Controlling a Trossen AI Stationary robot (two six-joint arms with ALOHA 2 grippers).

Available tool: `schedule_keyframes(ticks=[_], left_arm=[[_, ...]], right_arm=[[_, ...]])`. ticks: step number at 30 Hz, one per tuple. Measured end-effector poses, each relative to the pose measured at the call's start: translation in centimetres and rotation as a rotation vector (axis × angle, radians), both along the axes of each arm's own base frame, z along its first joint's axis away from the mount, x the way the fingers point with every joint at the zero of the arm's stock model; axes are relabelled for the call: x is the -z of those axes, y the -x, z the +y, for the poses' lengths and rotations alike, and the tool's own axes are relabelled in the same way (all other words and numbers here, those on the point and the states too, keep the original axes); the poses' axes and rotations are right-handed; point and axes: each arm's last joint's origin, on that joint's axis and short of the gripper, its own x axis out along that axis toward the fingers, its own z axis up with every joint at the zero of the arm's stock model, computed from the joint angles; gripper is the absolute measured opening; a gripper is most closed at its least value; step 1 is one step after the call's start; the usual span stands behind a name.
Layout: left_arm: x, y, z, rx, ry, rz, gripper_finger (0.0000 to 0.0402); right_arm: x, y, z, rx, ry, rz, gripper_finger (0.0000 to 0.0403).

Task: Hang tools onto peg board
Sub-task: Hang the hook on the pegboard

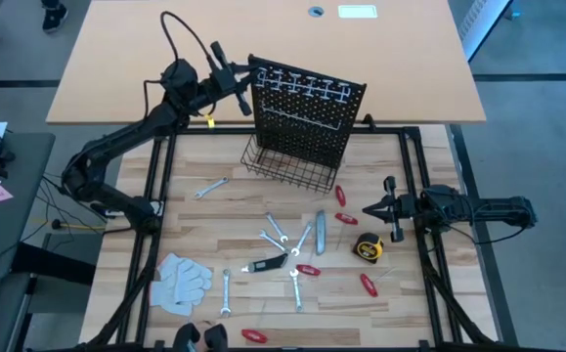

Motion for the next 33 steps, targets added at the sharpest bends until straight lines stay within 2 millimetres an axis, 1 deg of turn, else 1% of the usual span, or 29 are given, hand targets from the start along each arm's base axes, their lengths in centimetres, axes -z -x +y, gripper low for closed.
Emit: schedule_keyframes(ticks=[4, 9, 17, 20, 27, 30, 33], left_arm=[[0.1, -0.1, -0.1, -0.014, -0.066, 0.028, 0.0007], [0.2, -0.2, -0.1, -0.021, -0.088, 0.056, 0.0007], [0.8, -0.3, -0.2, -0.008, -0.001, 0.105, 0.0009], [0.8, -0.4, -0.3, -0.007, 0.011, 0.111, 0.0024], [0.3, 0.0, -1.1, 0.008, 0.03, 0.098, 0.0082], [-0.1, 0.2, -1.7, 0.024, 0.037, 0.083, 0.0098], [-0.6, 0.6, -2.2, 0.044, 0.037, 0.07, 0.0104]], right_arm=[[0.0, 0.0, 0.0, 0.0, 0.0, -0.001, 0.0027], [0.0, 0.0, 0.0, 0.0, 0.0, 0.0, 0.0027], [0.0, 0.0, 0.0, 0.0, 0.0, -0.001, 0.0027], [0.0, 0.0, 0.0, 0.0, 0.0, 0.0, 0.0027], [0.0, 0.0, 0.0, 0.0, 0.0, -0.001, 0.0027], [0.0, 0.0, 0.0, -0.001, 0.0, 0.0, 0.0027], [0.0, 0.0, 0.0, 0.0, 0.0, -0.001, 0.0027]])
